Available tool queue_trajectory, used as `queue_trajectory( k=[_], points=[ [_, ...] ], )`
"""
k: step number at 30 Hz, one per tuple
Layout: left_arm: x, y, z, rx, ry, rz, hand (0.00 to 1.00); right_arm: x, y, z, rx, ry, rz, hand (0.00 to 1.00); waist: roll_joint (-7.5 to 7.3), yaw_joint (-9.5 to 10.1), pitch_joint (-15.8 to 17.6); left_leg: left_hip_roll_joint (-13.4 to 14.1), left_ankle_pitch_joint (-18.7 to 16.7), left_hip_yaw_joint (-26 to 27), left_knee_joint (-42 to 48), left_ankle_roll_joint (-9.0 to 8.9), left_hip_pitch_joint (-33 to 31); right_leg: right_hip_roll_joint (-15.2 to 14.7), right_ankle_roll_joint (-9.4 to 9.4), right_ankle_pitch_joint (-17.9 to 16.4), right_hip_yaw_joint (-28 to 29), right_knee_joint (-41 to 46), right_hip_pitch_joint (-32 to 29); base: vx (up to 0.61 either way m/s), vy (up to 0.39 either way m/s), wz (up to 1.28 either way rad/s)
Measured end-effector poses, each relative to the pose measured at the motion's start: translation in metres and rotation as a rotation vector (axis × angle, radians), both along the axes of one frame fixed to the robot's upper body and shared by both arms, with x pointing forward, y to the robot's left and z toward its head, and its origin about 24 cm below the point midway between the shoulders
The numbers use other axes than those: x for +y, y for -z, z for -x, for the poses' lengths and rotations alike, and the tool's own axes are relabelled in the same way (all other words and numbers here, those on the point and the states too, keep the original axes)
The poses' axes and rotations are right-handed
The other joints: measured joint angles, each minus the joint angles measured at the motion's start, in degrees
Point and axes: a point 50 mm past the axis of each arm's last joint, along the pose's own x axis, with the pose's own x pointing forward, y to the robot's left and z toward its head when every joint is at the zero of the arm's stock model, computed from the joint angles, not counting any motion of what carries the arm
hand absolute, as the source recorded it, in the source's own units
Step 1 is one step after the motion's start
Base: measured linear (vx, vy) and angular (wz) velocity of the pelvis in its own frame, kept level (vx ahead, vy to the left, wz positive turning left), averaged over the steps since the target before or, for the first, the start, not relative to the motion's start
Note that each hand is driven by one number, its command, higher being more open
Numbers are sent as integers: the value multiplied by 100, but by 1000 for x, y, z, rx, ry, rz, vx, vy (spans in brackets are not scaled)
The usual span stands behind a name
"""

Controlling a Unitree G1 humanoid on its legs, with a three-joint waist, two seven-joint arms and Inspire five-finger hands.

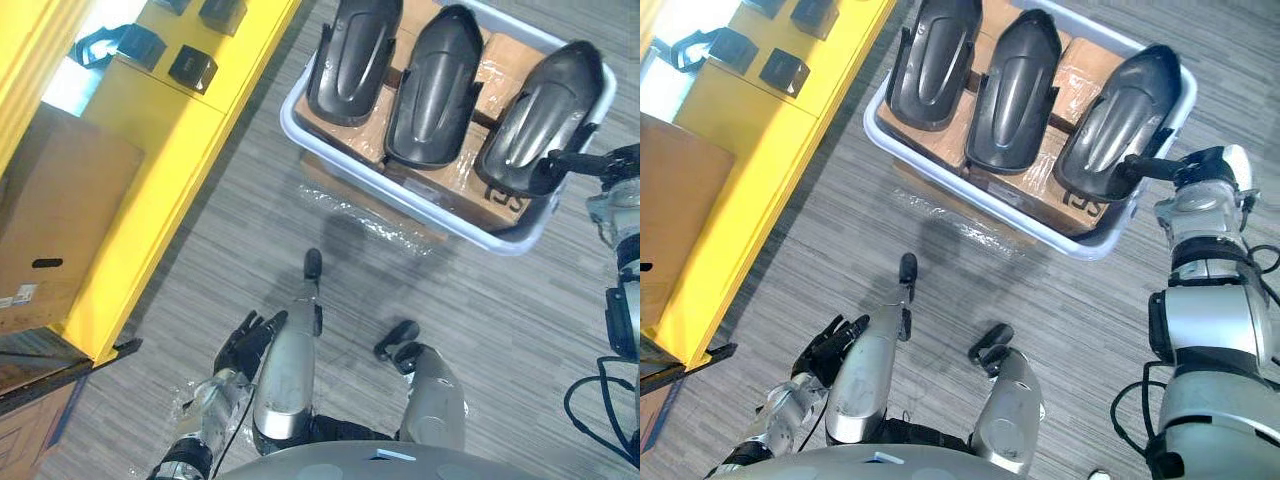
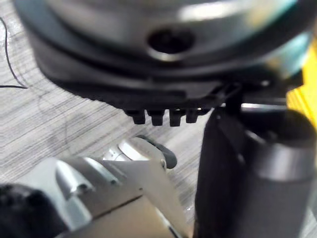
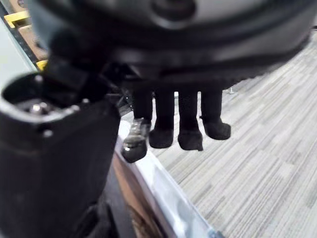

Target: Walk over and take three plastic housings, then place them on the shelf

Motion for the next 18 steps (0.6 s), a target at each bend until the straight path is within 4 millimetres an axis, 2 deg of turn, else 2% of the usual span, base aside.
queue_trajectory(
  k=[3, 7, 8, 9, 13, 15, 18],
  points=[
    [5, 2, 8, 12, -31, -3, 100, 11, 0, -7, -25, -35, 33, 0, -131, -50, 12, 1, 35, 7, -188, -30, 179, 51, 1, -1, -33, -117, 142, 33, -40, 1],
    [17, 2, 12, 26, -55, -31, 100, 25, -21, -15, -159, -82, 117, 0, -333, -96, 13, 69, 69, 55, -386, -67, 442, 152, 26, 24, -49, -321, 380, 42, -57, -3],
    [21, 1, 13, 28, -58, -45, 100, 30, -27, -17, -194, -100, 138, 100, -392, -95, 15, 94, 73, 88, -395, -72, 502, 192, 19, 53, -34, -372, 442, 63, -71, -17],
    [26, 1, 16, 36, -49, -77, 100, 39, -38, -20, -253, -128, 163, 100, -499, -115, 13, 121, 65, 139, -399, -80, 574, 240, 16, 100, 4, -477, 515, 56, -46, -17],
    [34, -3, 14, 26, -69, -102, 100, 58, -50, -25, -378, -142, 196, 100, -682, -133, -5, 186, 28, 266, -405, -106, 700, 350, 14, 201, 105, -690, 635, 34, -23, -17],
    [35, -4, 13, 26, -69, -109, 100, 69, -47, -28, -408, -150, 186, 100, -771, -138, -19, 208, -17, 278, -359, -121, 653, 414, 1, 245, 113, -787, 630, -6, -1, -8],
    [34, -4, 12, 30, -71, -109, 100, 71, -32, -29, -376, -141, 159, 100, -772, -120, -20, 211, -28, 230, -314, -119, 508, 426, 12, 253, 71, -832, 550, -22, -1, 5]
  ],
)
